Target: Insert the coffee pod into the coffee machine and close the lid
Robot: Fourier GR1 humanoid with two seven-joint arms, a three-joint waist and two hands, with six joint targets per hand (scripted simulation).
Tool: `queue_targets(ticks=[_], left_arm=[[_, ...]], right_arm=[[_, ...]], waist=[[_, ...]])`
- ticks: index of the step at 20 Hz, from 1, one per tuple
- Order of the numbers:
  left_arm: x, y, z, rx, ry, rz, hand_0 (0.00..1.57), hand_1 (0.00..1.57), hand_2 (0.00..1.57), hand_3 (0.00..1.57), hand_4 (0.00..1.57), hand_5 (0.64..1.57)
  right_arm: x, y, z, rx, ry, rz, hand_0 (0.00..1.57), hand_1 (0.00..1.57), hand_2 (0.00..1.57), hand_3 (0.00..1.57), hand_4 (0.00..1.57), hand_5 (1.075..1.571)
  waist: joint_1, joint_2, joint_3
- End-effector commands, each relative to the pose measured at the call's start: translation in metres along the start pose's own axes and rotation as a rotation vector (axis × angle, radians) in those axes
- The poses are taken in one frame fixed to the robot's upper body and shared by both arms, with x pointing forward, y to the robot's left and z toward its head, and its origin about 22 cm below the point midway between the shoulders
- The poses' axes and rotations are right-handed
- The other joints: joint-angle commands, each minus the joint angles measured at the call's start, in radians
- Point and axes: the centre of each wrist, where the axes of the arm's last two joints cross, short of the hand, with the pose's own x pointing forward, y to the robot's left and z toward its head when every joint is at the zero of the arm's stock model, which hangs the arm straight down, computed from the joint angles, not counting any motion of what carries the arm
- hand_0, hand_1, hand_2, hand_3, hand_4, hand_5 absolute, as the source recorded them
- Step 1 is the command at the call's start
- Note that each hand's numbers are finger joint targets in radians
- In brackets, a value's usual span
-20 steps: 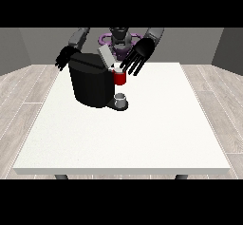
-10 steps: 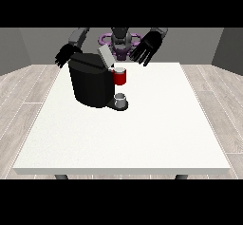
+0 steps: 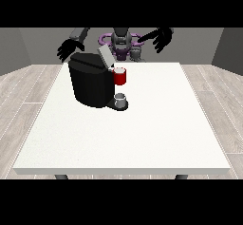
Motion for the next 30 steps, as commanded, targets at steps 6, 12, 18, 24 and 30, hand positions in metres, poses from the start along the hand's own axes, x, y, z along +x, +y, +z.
queue_targets(ticks=[6,12,18,24,30], left_arm=[[-0.087,-0.056,0.061,0.033,0.130,0.329,0.00,0.00,0.00,0.00,0.23,1.571],[-0.110,-0.058,0.088,0.047,0.149,0.396,0.00,0.00,0.00,0.00,0.00,1.571],[-0.104,-0.058,0.093,0.001,0.154,0.487,0.00,0.00,0.00,0.00,0.14,1.571],[-0.086,-0.059,0.092,0.049,0.087,0.468,0.00,0.00,0.00,0.00,0.20,1.571],[-0.069,-0.073,0.107,0.022,0.047,0.513,0.00,0.00,0.00,0.00,0.00,1.571]], right_arm=[[0.010,-0.006,0.012,0.081,0.002,0.096,0.00,0.00,0.00,0.00,0.39,1.571],[0.070,0.002,-0.015,0.192,-0.124,0.078,0.00,0.00,0.00,0.00,0.00,1.571],[0.070,0.008,-0.014,0.257,-0.090,0.095,0.00,0.00,0.00,0.00,0.00,1.571],[0.097,0.032,-0.024,0.359,-0.176,0.140,0.00,0.00,0.00,0.00,0.24,1.571],[0.095,0.020,-0.042,0.339,-0.195,0.145,0.00,0.00,0.00,0.00,0.12,1.571]], waist=[[0.075,-0.170,-0.0003],[0.119,-0.178,0.0001],[0.193,-0.198,0.0008],[0.189,-0.122,0.0007],[0.238,-0.079,0.0010]])
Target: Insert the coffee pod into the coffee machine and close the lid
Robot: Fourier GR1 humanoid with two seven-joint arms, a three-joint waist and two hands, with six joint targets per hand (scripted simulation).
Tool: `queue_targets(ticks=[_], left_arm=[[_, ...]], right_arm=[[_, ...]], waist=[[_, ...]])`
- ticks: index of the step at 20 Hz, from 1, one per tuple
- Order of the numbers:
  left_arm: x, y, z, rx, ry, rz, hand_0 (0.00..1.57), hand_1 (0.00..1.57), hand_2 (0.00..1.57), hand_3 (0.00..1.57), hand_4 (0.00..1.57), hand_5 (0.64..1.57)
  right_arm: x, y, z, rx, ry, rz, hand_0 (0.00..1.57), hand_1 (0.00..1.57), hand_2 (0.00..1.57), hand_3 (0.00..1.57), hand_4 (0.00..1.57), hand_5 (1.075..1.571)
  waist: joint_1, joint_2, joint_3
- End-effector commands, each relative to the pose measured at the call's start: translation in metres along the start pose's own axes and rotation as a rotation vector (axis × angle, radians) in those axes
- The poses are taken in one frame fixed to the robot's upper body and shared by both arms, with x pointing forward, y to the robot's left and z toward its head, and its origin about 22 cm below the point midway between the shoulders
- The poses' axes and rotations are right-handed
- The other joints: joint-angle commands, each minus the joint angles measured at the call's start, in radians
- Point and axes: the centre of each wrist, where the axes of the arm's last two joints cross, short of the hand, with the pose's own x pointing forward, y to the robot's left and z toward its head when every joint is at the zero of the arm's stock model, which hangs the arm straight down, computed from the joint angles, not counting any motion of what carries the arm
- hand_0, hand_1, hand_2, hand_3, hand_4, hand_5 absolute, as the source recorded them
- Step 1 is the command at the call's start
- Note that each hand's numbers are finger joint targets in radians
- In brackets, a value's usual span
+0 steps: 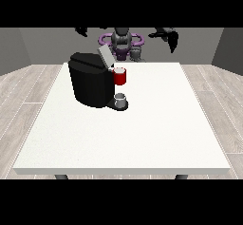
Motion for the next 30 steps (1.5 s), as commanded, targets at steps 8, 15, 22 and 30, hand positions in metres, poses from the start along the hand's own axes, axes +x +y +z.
queue_targets(ticks=[8,15,22,30], left_arm=[[0.034,-0.004,0.013,0.023,-0.080,0.001,0.00,0.00,0.00,0.00,0.00,1.571],[0.026,0.006,0.032,0.065,-0.100,-0.002,0.00,0.00,0.00,0.00,0.00,1.571],[0.035,0.007,0.046,0.079,-0.116,-0.019,0.00,0.00,0.00,0.00,0.00,1.571],[0.056,0.028,0.039,0.102,-0.144,-0.049,0.00,0.00,0.00,0.00,0.00,1.571]], right_arm=[[-0.001,0.009,-0.031,0.023,-0.010,-0.051,0.00,0.00,0.00,0.00,0.00,1.571],[0.016,0.023,-0.056,0.044,-0.011,-0.041,0.00,0.00,0.00,0.00,0.00,1.571],[0.004,0.016,-0.063,0.090,-0.014,0.011,0.00,0.00,0.00,0.00,0.00,1.571],[0.016,0.021,-0.082,0.082,-0.049,0.016,0.00,0.00,0.00,0.00,0.04,1.571]], waist=[[0.000,0.133,0.0002],[-0.024,0.173,-0.0001],[-0.008,0.184,0.0001],[-0.016,0.239,0.0000]])
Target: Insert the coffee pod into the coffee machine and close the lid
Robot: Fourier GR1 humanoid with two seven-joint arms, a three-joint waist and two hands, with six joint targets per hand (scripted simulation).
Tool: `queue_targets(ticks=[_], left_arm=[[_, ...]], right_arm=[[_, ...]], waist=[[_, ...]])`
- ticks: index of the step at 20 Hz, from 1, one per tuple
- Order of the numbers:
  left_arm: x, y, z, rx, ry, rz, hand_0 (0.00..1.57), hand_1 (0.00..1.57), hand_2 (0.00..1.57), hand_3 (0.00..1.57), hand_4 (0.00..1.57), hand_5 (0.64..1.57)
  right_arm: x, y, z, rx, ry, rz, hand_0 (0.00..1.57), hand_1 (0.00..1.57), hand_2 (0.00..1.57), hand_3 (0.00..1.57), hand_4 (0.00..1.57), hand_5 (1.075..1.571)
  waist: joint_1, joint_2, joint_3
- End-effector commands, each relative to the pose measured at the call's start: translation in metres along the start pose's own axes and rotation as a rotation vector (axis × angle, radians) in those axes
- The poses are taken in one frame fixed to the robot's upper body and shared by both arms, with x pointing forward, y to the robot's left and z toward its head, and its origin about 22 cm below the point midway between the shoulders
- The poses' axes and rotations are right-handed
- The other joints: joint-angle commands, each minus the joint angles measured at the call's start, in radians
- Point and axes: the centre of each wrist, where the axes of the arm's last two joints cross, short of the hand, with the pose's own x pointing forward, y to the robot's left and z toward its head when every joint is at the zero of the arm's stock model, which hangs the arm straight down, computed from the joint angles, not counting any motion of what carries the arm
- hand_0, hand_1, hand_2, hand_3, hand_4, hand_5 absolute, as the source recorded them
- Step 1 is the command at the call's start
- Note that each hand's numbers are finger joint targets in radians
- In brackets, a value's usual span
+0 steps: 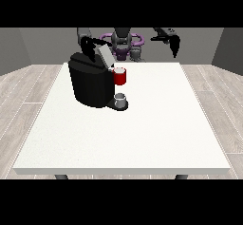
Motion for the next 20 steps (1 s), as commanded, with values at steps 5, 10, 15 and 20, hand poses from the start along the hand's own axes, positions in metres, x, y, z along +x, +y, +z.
queue_targets(ticks=[5,10,15,20], left_arm=[[0.012,0.003,-0.013,-0.017,-0.036,-0.011,0.00,0.00,0.00,0.00,0.00,1.571],[-0.003,-0.005,0.000,0.003,-0.014,-0.007,0.00,0.00,0.00,0.00,0.00,1.571],[0.000,0.022,-0.002,0.039,0.016,-0.023,0.00,0.00,0.00,0.00,0.16,1.571],[0.003,0.015,-0.016,0.072,0.019,-0.001,0.00,0.00,0.00,0.00,0.12,1.571]], right_arm=[[0.007,0.027,-0.018,0.031,-0.013,0.030,0.00,0.00,0.00,0.00,0.00,1.571],[0.017,0.014,-0.026,0.023,-0.018,0.020,0.00,0.00,0.00,0.00,0.00,1.571],[0.026,0.041,-0.032,0.076,-0.020,0.042,0.00,0.00,0.00,0.00,0.18,1.571],[0.034,0.068,-0.037,0.134,-0.043,0.085,0.00,0.00,0.00,0.00,0.00,1.571]], waist=[[0.016,0.050,0.0032],[0.021,0.042,0.0032],[0.010,0.015,0.0031],[-0.013,0.022,0.0031]])
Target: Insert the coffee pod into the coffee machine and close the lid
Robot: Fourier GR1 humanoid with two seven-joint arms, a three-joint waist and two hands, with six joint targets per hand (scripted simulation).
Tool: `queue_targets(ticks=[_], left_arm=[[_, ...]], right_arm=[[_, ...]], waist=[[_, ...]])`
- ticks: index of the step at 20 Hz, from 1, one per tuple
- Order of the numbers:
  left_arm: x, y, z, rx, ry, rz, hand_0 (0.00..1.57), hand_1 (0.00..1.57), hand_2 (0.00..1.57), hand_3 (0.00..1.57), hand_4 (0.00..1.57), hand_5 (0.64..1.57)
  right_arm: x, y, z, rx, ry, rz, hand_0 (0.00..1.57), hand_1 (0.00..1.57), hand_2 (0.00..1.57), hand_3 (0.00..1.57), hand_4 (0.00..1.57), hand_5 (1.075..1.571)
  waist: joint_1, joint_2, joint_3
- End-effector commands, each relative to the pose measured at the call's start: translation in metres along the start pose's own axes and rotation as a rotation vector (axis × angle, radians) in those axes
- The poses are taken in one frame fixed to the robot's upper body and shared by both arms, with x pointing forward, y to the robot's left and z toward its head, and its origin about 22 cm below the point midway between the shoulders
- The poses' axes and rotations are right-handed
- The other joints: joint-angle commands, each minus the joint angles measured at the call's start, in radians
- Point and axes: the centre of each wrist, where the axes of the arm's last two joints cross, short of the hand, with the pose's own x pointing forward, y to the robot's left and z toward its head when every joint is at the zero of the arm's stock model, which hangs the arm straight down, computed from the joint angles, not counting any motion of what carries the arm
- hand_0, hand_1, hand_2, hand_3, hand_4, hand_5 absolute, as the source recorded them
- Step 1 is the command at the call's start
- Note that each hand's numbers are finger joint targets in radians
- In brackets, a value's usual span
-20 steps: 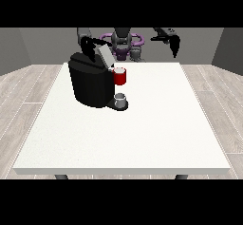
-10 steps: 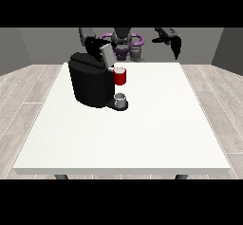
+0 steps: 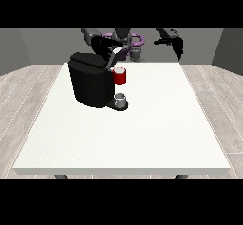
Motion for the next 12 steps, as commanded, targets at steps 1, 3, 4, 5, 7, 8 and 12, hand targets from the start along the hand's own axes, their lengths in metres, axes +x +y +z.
queue_targets(ticks=[1,3,4,5,7,8,12], left_arm=[[0.002,0.021,-0.003,-0.018,-0.036,-0.001,0.00,0.00,0.00,0.00,0.14,1.571],[-0.013,0.006,0.007,0.013,-0.016,0.006,0.00,0.00,0.00,0.00,0.17,1.571],[-0.015,0.003,0.011,-0.016,-0.024,0.019,0.00,0.00,0.00,0.00,0.15,1.571],[0.009,-0.008,-0.008,-0.047,-0.051,0.029,0.00,0.00,0.00,0.00,0.00,1.571],[-0.004,-0.012,-0.004,-0.031,-0.019,0.022,0.00,0.00,0.00,0.00,0.00,1.571],[0.009,-0.018,-0.007,-0.071,-0.080,0.018,0.00,0.00,0.00,0.00,0.12,1.571],[-0.006,-0.025,0.003,-0.030,-0.090,-0.004,0.00,0.00,0.00,0.00,0.19,1.571]], right_arm=[[0.025,0.009,-0.015,0.018,-0.072,0.071,0.00,0.00,0.00,0.00,0.06,1.571],[0.008,0.018,-0.006,0.059,-0.047,0.063,0.00,0.00,0.00,0.00,0.17,1.571],[0.017,0.002,-0.012,0.033,-0.048,0.095,0.00,0.00,0.00,0.00,0.12,1.571],[0.005,0.005,-0.010,0.017,-0.059,0.100,0.00,0.00,0.00,0.00,0.15,1.571],[0.015,0.044,-0.012,0.077,-0.024,0.088,0.00,0.00,0.00,0.00,0.14,1.571],[0.025,-0.007,-0.021,0.032,-0.065,0.117,0.00,0.00,0.00,0.00,0.11,1.571],[0.024,0.020,-0.020,0.049,-0.089,0.060,0.00,0.00,0.00,0.00,0.12,1.571]], waist=[[0.015,0.042,0.0000],[-0.002,0.007,0.0002],[0.016,0.010,0.0002],[0.021,0.026,0.0004],[-0.010,-0.026,0.0001],[0.038,0.026,0.0004],[0.005,0.000,0.0002]])
